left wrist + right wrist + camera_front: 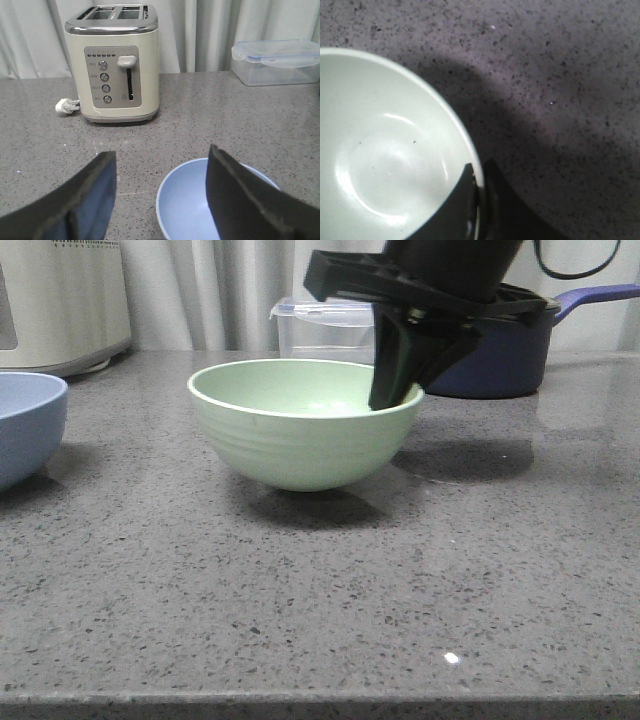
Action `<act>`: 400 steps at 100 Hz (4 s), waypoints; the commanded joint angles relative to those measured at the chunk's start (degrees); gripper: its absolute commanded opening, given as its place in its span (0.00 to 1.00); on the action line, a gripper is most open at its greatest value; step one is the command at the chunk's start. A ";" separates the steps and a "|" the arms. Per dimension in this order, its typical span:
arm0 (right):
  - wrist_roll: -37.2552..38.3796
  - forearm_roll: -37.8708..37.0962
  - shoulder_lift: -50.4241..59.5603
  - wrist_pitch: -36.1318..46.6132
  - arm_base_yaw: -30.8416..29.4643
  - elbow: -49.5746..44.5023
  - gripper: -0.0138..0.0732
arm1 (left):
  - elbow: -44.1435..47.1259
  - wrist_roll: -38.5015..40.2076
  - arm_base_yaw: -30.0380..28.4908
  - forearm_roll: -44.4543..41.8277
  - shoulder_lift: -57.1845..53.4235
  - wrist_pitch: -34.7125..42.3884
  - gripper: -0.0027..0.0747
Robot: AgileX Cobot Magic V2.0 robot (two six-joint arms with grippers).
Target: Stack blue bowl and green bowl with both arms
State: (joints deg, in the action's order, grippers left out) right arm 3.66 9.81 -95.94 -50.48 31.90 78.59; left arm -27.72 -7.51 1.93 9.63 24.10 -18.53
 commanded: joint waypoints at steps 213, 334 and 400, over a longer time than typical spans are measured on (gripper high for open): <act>-0.81 2.45 16.20 15.53 5.85 -20.62 0.08 | -2.16 0.26 -0.17 0.77 0.69 4.60 0.55; -0.81 2.45 16.20 15.61 5.85 -20.62 0.08 | -26.07 3.91 -0.26 0.27 41.37 -18.60 0.48; -0.81 2.45 16.20 15.56 5.85 -20.62 0.08 | -26.07 3.91 -0.26 -0.39 48.86 -23.34 0.48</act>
State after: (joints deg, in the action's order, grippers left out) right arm 3.66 11.52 -81.32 -37.58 37.69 56.66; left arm -51.83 -4.11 1.80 9.04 74.04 -43.36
